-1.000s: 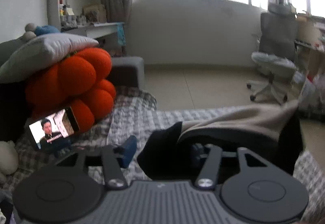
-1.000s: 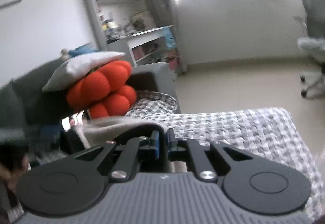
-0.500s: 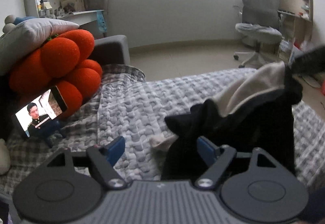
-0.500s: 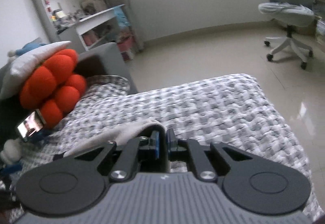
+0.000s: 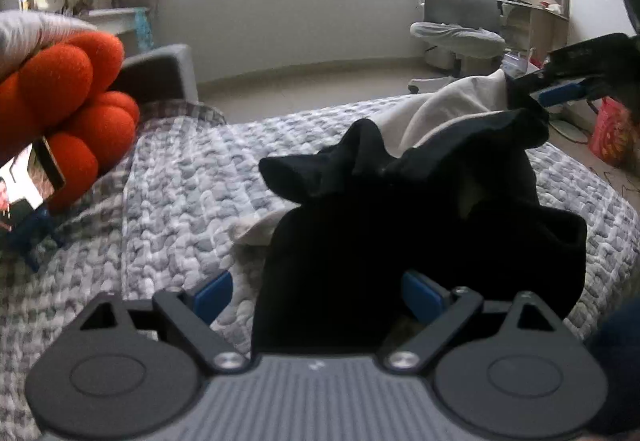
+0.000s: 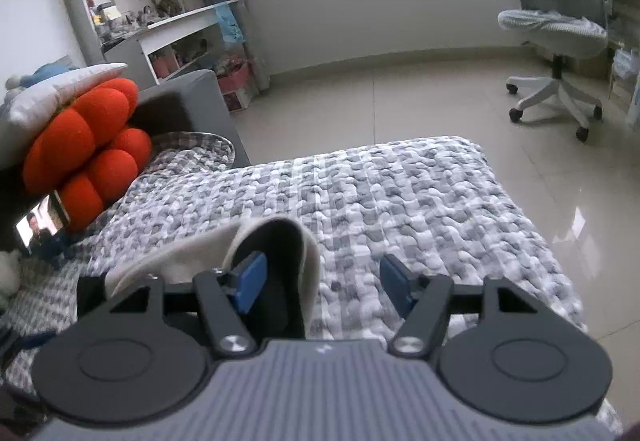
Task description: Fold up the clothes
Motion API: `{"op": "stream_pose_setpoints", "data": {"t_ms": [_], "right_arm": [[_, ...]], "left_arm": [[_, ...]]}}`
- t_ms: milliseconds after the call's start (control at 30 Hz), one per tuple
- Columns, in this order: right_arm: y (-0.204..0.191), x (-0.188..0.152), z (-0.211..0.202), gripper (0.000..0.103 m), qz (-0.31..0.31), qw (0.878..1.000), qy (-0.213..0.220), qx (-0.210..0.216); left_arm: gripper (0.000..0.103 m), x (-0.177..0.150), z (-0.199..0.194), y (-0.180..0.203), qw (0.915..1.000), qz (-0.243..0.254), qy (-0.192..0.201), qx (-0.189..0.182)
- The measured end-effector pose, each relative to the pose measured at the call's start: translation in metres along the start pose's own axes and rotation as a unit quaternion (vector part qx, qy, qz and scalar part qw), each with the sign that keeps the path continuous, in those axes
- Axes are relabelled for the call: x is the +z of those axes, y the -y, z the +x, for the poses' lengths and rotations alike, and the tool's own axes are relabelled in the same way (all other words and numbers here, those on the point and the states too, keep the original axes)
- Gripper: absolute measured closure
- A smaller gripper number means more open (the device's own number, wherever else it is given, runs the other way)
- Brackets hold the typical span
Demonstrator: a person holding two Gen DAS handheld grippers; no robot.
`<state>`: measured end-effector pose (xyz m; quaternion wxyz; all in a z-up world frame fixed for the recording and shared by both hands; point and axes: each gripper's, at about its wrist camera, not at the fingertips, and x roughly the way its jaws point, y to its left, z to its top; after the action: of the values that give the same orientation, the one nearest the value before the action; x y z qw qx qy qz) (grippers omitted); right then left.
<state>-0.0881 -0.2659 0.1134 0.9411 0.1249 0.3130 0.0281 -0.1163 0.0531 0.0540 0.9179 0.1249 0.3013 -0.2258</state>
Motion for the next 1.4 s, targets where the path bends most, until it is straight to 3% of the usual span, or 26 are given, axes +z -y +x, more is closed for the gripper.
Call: {"op": "stream_pose_setpoints", "data": {"t_ms": [133, 200, 333, 400, 433, 467, 500, 533, 600, 800, 1000, 1133, 1233, 1300, 1333, 1400], "right_arm": [[-0.01, -0.017, -0.012, 0.032, -0.005, 0.998, -0.028, 0.059], [-0.027, -0.029, -0.011, 0.029, -0.048, 0.993, -0.054, 0.095], [-0.056, -0.046, 0.007, 0.024, -0.099, 0.983, -0.099, 0.121], [-0.062, -0.051, 0.02, 0.024, -0.106, 0.98, -0.122, 0.117], [-0.065, -0.053, 0.026, 0.03, -0.109, 0.978, -0.133, 0.114], [-0.067, -0.054, 0.029, 0.05, -0.115, 0.978, -0.139, 0.105], [-0.068, -0.051, 0.028, 0.063, -0.124, 0.978, -0.138, 0.09], [-0.066, -0.047, 0.027, 0.084, -0.126, 0.98, -0.135, 0.079], [-0.058, -0.039, 0.022, 0.097, -0.117, 0.983, -0.124, 0.067], [-0.027, -0.01, -0.01, 0.098, -0.12, 0.992, -0.044, -0.019], [-0.009, 0.022, -0.049, 0.103, -0.116, 0.989, 0.05, -0.08], [-0.007, 0.04, -0.072, 0.103, -0.143, 0.974, 0.111, -0.135], [-0.004, 0.046, -0.07, 0.103, -0.162, 0.975, 0.095, -0.118], [-0.003, 0.038, -0.055, 0.095, -0.159, 0.979, 0.072, -0.102], [-0.003, 0.033, -0.047, 0.086, -0.157, 0.981, 0.061, -0.093], [-0.003, 0.025, -0.032, 0.053, -0.154, 0.984, 0.038, -0.077]], "left_arm": [[0.019, 0.003, 0.008, 0.009, 0.9994, 0.016, -0.001, 0.029], [0.019, 0.003, 0.016, 0.014, 0.9995, 0.019, -0.006, 0.025], [0.021, -0.002, 0.032, 0.025, 0.9989, 0.035, -0.022, 0.022], [0.049, -0.002, 0.038, 0.024, 0.9982, 0.028, -0.027, 0.046], [0.075, 0.0, 0.039, 0.02, 0.9979, 0.015, -0.031, 0.054], [0.095, 0.002, 0.038, 0.016, 0.9976, 0.0, -0.035, 0.061], [0.095, 0.004, 0.037, 0.011, 0.9969, -0.014, -0.035, 0.069], [0.096, 0.007, 0.034, 0.007, 0.9963, -0.024, -0.03, 0.077], [0.096, 0.012, 0.025, -0.002, 0.9949, -0.038, -0.016, 0.092], [0.097, 0.036, -0.009, -0.028, 0.9874, -0.086, 0.032, 0.129], [0.097, 0.061, -0.049, -0.049, 0.976, -0.117, 0.081, 0.165], [0.097, 0.076, -0.081, -0.064, 0.9673, -0.13, 0.117, 0.184], [0.097, 0.081, -0.09, -0.066, 0.9673, -0.122, 0.128, 0.182], [0.097, 0.076, -0.078, -0.063, 0.971, -0.113, 0.107, 0.181], [0.097, 0.072, -0.07, -0.061, 0.9728, -0.113, 0.09, 0.181], [0.097, 0.061, -0.056, -0.058, 0.9754, -0.118, 0.057, 0.177]]}}
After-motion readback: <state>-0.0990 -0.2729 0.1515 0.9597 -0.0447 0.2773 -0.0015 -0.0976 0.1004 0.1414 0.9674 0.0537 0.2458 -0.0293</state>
